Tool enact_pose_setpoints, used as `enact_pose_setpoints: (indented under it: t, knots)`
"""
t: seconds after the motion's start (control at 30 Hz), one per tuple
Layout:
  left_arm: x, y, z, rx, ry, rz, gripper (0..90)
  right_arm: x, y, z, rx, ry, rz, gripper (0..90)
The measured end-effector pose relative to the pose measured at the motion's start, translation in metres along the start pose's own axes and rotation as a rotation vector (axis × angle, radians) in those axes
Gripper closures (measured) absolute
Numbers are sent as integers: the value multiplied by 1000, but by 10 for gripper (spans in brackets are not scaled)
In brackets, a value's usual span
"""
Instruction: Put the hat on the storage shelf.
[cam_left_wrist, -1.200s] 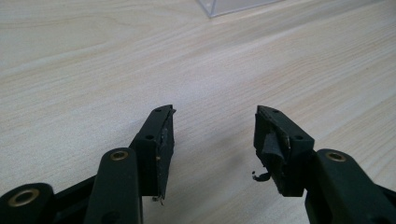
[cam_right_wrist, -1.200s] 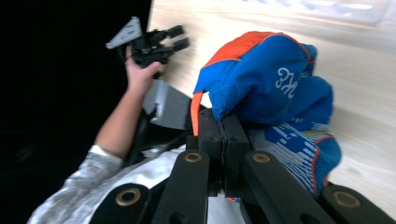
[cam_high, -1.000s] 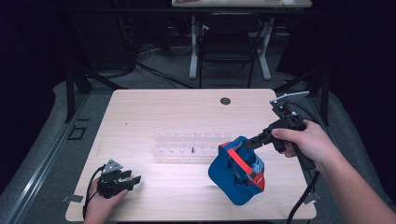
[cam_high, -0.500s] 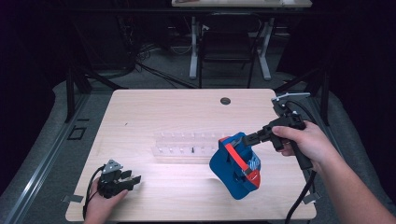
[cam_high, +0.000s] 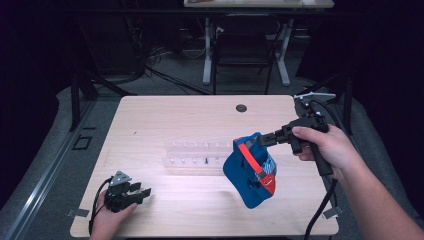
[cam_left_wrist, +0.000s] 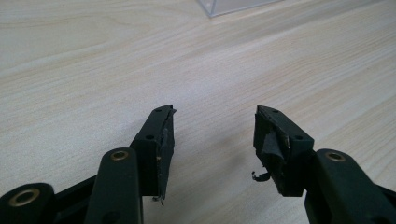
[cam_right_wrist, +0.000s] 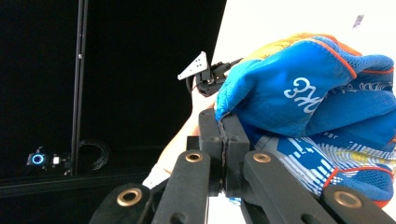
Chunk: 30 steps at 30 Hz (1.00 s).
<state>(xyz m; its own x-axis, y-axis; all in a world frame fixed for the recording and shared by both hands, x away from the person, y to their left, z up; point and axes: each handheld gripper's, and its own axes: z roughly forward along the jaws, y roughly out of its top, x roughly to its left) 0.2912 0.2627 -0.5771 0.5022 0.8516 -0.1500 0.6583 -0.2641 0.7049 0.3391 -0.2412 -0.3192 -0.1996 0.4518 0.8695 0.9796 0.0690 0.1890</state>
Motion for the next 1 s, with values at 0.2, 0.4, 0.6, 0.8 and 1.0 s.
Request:
enact_pose_setpoints:
  t: [0.2,0.4,0.6,0.8,1.0]
  knots:
    - [0,0,0,2,-1,2,481,8,4,0,-13,38,-4,900]
    - [-1,0,1,-1,-2,3,481,14,10,4,-23,74,-13,900]
    - [-1,0,0,0,-6,5,481,21,18,7,-41,111,-27,900]
    - [-2,1,0,-7,-3,18,481,27,25,16,-53,137,-46,900]
    - [-9,4,-4,-52,-11,21,480,30,34,30,-55,150,-55,900]
